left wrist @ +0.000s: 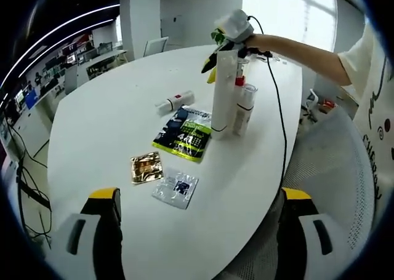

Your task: Arrange the skincare products in the storage area until every visible bottle or jar stands upright without overlapping.

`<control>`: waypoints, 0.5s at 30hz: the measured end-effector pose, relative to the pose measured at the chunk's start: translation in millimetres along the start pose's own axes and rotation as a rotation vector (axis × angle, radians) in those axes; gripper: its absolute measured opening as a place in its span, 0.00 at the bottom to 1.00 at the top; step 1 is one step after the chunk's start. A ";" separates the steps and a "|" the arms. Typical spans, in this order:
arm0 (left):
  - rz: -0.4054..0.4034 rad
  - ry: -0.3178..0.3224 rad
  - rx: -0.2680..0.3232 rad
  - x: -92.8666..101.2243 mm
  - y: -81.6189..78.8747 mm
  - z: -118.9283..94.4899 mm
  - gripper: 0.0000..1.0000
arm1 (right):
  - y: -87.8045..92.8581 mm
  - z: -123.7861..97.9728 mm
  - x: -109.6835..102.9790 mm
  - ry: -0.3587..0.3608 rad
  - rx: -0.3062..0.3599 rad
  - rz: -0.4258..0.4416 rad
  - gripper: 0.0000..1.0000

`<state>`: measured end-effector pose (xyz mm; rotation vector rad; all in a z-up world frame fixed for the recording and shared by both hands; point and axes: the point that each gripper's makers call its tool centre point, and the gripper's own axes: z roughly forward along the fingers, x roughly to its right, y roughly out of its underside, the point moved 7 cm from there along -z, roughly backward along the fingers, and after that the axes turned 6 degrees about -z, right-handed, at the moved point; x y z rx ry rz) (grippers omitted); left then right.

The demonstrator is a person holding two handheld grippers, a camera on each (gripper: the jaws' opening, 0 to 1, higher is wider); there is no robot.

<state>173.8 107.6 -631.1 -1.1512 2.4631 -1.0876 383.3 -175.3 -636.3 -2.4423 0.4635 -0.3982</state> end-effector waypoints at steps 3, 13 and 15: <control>-0.003 -0.001 -0.003 -0.5 1.0 0.6 0.99 | -2.4 6.4 2.5 -0.008 -0.009 -0.013 0.38; -0.017 0.000 -0.008 -4.0 2.1 2.4 0.99 | -2.2 31.0 6.1 -0.051 -0.059 -0.065 0.39; -0.019 0.001 -0.010 -5.0 2.3 2.9 0.99 | -1.4 34.3 5.2 -0.053 -0.065 -0.069 0.38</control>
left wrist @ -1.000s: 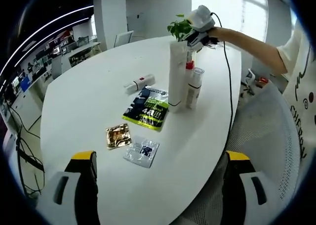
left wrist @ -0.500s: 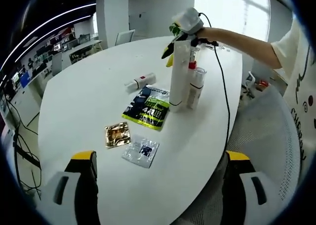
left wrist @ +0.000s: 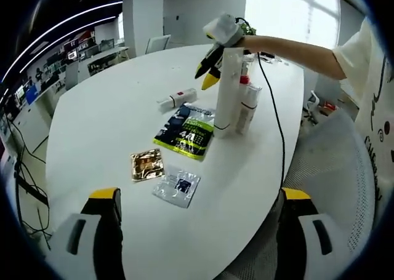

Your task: Arrange the skincare products in the storage area until every visible bottle or jar stands upright without overlapping.

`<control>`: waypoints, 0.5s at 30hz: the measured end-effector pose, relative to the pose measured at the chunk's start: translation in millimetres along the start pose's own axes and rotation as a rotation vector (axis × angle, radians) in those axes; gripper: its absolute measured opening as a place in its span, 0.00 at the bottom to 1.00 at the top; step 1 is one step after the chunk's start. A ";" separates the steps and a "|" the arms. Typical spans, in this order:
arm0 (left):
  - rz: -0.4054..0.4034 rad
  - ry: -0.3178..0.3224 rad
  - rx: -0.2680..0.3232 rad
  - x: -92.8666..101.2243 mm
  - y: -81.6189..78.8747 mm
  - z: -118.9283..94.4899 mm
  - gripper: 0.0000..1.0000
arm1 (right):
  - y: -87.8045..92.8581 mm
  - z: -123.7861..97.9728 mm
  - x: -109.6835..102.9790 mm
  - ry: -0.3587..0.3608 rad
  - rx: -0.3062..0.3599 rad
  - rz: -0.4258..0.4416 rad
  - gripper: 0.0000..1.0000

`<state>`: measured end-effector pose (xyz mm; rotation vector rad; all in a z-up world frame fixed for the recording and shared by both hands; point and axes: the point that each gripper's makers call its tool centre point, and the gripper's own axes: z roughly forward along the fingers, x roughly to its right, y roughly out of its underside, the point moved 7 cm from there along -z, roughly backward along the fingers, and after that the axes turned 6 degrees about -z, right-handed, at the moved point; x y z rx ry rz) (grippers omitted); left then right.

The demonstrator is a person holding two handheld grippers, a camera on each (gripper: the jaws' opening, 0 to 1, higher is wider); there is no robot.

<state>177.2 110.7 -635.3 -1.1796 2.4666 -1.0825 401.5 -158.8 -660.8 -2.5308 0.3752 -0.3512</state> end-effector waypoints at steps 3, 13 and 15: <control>-0.003 0.000 -0.002 -1.1 0.6 0.7 0.99 | -1.8 4.1 1.6 -0.010 0.001 -0.001 0.39; -0.009 0.003 -0.013 -3.5 1.9 3.7 0.98 | -10.2 27.9 9.7 -0.049 -0.037 -0.051 0.38; -0.014 0.003 -0.012 -3.7 2.2 4.1 0.98 | -11.8 31.7 10.0 -0.058 -0.046 -0.060 0.38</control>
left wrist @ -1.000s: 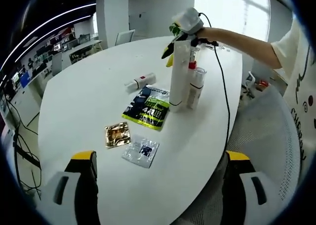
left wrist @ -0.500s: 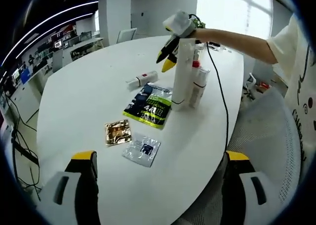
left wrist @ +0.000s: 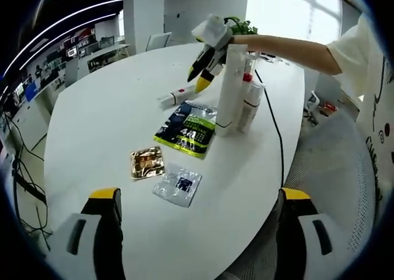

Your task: Arrange the skincare products in the storage area until every visible bottle or jar stands upright without overlapping.

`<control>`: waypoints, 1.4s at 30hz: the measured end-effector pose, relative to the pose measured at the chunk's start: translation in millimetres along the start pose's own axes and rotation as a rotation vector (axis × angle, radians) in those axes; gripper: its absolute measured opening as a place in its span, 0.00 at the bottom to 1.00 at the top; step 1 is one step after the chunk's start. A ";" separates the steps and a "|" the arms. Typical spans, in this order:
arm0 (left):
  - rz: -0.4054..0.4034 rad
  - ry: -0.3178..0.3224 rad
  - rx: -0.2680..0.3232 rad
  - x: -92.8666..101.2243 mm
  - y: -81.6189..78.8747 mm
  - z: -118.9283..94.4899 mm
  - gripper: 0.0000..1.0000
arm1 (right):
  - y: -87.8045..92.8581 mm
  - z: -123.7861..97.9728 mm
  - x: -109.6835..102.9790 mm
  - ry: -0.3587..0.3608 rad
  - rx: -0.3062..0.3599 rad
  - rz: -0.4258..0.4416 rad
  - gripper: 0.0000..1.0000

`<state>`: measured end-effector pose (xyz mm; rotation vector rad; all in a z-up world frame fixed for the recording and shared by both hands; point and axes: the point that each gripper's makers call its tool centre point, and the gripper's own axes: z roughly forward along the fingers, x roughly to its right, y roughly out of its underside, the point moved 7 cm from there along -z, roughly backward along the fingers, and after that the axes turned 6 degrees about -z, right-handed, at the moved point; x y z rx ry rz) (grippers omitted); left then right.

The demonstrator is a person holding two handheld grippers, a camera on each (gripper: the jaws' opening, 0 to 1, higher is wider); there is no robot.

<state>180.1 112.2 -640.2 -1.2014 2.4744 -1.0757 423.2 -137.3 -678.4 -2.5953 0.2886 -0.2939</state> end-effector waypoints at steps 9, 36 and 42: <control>-0.014 0.006 -0.013 -0.1 3.3 2.2 0.98 | 1.2 15.7 2.5 -0.036 -0.043 -0.042 0.36; -0.015 0.011 -0.024 0.0 2.7 4.2 0.97 | 1.2 34.0 5.4 -0.130 -0.107 -0.032 0.26; -0.014 0.012 -0.024 2.0 3.1 4.4 0.97 | 2.4 34.1 3.3 -0.123 -0.094 -0.023 0.21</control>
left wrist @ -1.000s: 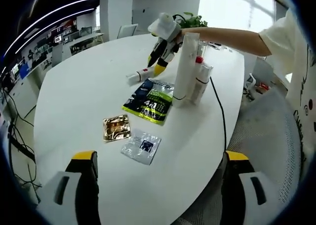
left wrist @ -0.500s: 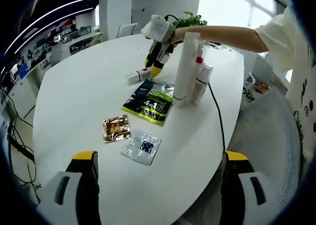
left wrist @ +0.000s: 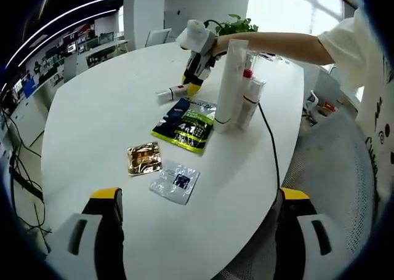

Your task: Arrange the skincare products in the storage area until every visible bottle or jar stands upright without overlapping.

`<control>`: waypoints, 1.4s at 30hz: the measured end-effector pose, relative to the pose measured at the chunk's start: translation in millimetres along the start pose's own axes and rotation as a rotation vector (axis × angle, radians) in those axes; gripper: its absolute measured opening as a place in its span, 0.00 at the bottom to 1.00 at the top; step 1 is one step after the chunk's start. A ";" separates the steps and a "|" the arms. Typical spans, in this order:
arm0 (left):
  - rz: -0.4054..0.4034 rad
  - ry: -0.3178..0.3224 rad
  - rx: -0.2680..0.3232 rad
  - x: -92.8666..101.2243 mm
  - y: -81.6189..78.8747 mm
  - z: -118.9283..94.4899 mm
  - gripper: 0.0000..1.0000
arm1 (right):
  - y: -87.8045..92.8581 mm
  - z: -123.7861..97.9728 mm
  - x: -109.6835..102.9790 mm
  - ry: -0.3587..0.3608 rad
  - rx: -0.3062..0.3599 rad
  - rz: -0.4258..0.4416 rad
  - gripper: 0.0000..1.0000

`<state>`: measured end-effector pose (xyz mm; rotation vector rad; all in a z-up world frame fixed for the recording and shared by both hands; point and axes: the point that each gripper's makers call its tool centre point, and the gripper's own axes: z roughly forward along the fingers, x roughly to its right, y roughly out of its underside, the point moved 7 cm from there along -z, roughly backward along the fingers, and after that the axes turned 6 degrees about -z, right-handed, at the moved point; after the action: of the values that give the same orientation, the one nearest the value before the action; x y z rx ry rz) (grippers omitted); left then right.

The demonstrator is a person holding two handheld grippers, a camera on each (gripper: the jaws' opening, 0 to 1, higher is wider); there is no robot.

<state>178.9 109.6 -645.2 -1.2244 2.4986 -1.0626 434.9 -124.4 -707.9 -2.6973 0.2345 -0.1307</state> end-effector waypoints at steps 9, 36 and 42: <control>0.005 -0.002 0.005 1.8 -1.5 -1.1 0.96 | 3.2 0.3 -2.6 0.025 0.009 0.025 0.20; 0.050 -0.001 0.027 15.8 -10.7 -6.2 0.96 | 18.1 -45.7 -23.6 0.120 0.084 0.060 0.18; 0.059 -0.003 0.027 18.5 -11.3 -7.5 0.96 | 25.5 -57.4 -30.4 0.143 0.103 0.083 0.18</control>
<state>170.8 95.1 -629.3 -1.1363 2.4930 -1.0760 394.0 -165.0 -668.5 -2.5743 0.3722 -0.3035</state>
